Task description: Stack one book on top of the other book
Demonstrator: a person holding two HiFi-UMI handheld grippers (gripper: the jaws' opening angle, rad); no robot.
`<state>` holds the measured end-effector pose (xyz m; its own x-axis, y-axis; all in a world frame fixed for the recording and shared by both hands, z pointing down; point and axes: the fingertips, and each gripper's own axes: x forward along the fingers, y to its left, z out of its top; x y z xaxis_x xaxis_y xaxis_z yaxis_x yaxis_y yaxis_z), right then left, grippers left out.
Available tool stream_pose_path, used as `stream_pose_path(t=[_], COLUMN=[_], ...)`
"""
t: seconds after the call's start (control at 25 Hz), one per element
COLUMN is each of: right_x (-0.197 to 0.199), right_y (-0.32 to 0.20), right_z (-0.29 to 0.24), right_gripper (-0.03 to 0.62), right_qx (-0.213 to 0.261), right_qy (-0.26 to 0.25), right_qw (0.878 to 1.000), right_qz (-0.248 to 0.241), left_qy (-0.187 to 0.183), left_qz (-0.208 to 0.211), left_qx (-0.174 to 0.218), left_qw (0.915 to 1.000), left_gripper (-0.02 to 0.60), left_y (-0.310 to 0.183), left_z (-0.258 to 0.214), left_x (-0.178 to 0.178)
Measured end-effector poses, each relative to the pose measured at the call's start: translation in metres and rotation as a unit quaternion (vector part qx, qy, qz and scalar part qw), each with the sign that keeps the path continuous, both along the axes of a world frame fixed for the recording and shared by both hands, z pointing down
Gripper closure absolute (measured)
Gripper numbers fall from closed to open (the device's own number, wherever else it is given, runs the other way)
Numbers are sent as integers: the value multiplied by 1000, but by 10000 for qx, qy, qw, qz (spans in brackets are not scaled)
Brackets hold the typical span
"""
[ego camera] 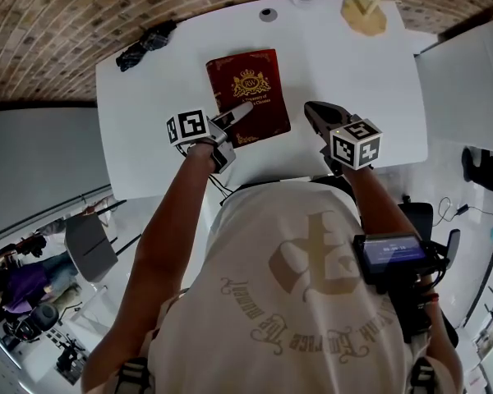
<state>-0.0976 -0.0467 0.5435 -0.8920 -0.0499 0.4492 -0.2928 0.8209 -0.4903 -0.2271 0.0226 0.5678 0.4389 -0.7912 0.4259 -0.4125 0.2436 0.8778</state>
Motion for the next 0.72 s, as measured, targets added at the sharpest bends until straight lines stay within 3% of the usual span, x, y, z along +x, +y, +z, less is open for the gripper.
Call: stream_pose_path(t=[0.32, 0.72], right_x=[-4, -8], right_y=[4, 4], right_z=[2, 10], right_gripper=[572, 572], right_qx=[-28, -126], right_qy=[100, 178], right_qw=[9998, 9995], right_qz=[167, 241], left_qy=[-33, 404], left_qz=[450, 653], left_qx=[-91, -162], left_qw=[9989, 9969], left_gripper=[345, 345], left_y=[-16, -22], left_z=[13, 27], left_x=[-8, -8])
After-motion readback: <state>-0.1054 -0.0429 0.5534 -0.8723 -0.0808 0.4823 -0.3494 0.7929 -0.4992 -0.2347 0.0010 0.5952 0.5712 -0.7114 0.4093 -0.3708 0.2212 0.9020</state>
